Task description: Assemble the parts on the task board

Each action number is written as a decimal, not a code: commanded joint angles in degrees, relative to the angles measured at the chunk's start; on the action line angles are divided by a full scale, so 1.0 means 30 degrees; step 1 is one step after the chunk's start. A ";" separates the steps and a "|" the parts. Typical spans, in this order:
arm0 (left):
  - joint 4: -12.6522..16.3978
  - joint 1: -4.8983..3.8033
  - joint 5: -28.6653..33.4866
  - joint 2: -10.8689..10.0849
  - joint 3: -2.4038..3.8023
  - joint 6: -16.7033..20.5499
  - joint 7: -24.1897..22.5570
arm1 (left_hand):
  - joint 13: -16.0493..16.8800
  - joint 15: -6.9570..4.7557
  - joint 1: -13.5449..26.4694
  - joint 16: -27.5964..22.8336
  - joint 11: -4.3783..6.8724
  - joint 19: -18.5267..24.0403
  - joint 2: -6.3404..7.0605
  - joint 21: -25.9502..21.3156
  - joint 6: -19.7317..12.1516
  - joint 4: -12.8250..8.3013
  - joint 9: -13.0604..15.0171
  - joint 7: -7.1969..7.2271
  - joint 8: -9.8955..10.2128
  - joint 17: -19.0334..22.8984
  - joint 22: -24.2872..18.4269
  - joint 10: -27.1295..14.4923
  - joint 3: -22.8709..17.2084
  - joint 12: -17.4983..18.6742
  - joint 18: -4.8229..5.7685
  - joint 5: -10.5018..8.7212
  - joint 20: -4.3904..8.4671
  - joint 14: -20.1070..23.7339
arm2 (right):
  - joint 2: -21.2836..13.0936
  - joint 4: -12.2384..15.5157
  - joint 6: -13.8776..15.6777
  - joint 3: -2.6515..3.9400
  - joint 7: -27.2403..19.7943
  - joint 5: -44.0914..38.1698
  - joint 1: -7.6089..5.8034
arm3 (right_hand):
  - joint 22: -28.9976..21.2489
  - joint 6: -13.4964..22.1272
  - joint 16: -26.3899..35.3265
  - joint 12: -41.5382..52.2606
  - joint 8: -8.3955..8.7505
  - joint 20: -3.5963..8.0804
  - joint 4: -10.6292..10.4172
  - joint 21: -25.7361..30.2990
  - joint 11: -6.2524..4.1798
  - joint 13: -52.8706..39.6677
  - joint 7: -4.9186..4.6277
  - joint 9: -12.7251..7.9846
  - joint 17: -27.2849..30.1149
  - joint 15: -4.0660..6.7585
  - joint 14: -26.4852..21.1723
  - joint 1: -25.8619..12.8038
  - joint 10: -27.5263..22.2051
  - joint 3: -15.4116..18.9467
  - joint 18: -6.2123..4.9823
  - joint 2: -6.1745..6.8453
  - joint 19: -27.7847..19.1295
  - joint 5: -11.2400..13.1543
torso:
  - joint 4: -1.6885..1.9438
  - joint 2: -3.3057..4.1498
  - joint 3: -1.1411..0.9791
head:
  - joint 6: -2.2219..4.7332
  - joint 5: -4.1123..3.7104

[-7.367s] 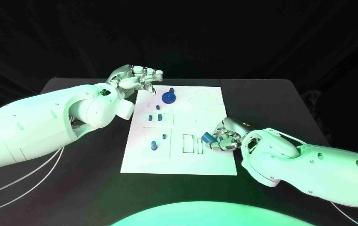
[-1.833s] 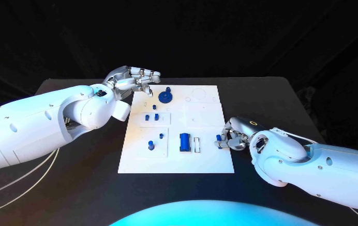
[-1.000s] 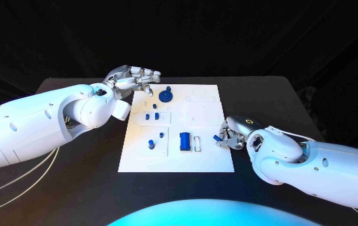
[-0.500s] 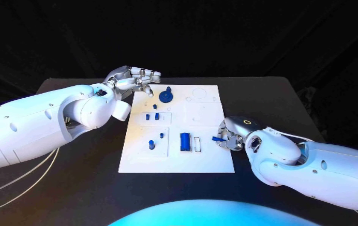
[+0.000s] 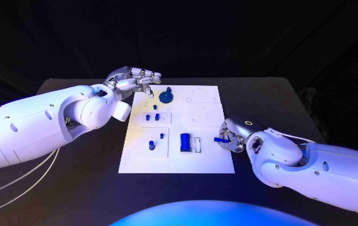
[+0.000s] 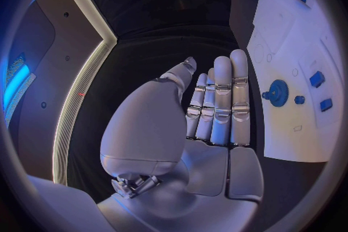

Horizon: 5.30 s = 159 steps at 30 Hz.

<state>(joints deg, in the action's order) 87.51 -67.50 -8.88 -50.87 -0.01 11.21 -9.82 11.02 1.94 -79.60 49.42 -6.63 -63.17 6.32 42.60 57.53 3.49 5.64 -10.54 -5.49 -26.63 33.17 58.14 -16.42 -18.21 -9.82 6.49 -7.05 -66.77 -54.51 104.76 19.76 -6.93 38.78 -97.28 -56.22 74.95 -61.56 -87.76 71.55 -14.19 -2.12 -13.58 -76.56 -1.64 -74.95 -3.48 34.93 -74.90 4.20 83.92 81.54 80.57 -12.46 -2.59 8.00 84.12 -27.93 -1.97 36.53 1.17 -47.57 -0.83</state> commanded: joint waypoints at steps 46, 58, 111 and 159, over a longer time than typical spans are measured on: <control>0.0167 -0.0010 -0.0190 0.0018 0.0012 -0.0544 0.0079 | 0.0006 0.0048 0.0008 0.0082 -0.0013 -0.0063 -0.0150 0.0071 -0.0111 0.0055 -0.0030 -0.0022 -0.0132 0.0043 0.0032 -0.0225 0.0105 -0.0109 -0.0239 0.0000 0.0004 0.0116 | 0.2067 0.0214 0.2131 -0.0026 0.0084 0.5022 -0.0268 | 0.4110 -0.0318 -0.0198 0.1052 -0.0403 0.0175 0.0181 -0.0729 0.0036 -0.1342 0.0317 0.0537 -0.4160 0.0226 0.1837 -0.3344 0.0715 -0.1565 0.0173 0.0534 0.0798 -0.0468 | 0.0004 0.0007 0.0008 | -0.0180 -0.0063; 0.0188 -0.0011 -0.0212 0.0014 0.0012 -0.0580 0.0098 | 0.0006 0.0048 0.0008 0.0082 -0.0013 -0.0063 -0.0150 0.0071 -0.0111 0.0055 -0.0030 -0.0022 -0.0132 0.0043 0.0032 -0.0225 0.0105 -0.0109 -0.0239 0.0000 0.0004 0.0116 | 0.2416 -0.0109 0.1619 -0.0028 0.0223 0.5448 -0.0262 | 0.4121 -0.0437 -0.0228 0.1236 -0.0434 0.0199 0.0017 -0.0779 0.0009 -0.1490 0.0351 0.0564 -0.4207 0.0247 0.1847 -0.3829 0.0825 -0.1210 0.0181 0.0494 0.0816 -0.0509 | 0.0003 0.0013 0.0011 | -0.0247 -0.0022; 0.0159 -0.0013 -0.0215 -0.0022 0.0012 -0.0649 0.0212 | 0.0006 0.0053 0.0030 0.0092 -0.0017 -0.0059 -0.0143 0.0068 -0.0138 0.0078 -0.0035 -0.0024 -0.0144 0.0055 0.0033 -0.0259 0.0148 -0.0143 -0.0238 -0.0003 -0.0001 0.0122 | 0.2383 -0.0050 0.1369 -0.0028 0.0119 0.5286 -0.0259 | 0.4126 -0.0747 -0.0254 0.1855 -0.0662 0.0250 -0.1011 -0.0816 -0.0037 -0.2088 0.0428 0.0764 -0.4252 0.0291 0.1855 -0.6464 0.1176 0.2532 0.0187 -0.0061 0.0824 -0.0485 | -0.0021 0.0005 -0.0010 | -0.0345 0.0033; -0.2557 0.0957 0.4009 0.1422 -0.0213 0.1391 -0.3590 | -0.2225 0.2267 0.0092 -1.2649 -0.0974 0.6004 -0.0693 -1.0998 -0.0816 0.1208 -0.0641 0.0544 0.0247 0.5479 -0.6937 0.0053 0.3517 0.2863 -0.0267 0.0058 -0.3203 0.3843 | 0.3320 -0.8033 -0.0451 0.0096 -1.8416 2.6674 -0.2955 | -0.7606 0.2483 2.4136 -1.8617 0.3324 -0.3144 0.0803 2.4113 0.3120 1.5514 -0.2378 -0.3133 1.6559 -0.3306 -0.8089 -0.0273 -0.8641 0.3689 -0.2443 -0.2488 -1.0644 0.6839 | -0.0351 -0.1731 0.0287 | 0.2453 0.0202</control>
<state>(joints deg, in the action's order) 80.49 -64.73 -2.05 -47.09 -0.70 13.68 -15.73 5.05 7.88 -79.29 14.56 -8.95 -45.41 4.93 12.03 55.56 6.95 4.00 -9.19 -5.30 -11.21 14.21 58.52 -7.54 -11.02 -9.82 6.49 -16.05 -55.53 -45.32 82.25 23.01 -6.70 -7.32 -29.33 -64.99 53.29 -54.24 -17.15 16.64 -4.68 -11.14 -11.44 -5.41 7.32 -29.96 -10.25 26.24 -26.39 -5.23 60.67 80.42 54.66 -1.43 -9.72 0.81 53.33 -7.64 -2.71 32.44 1.86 -41.64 -0.52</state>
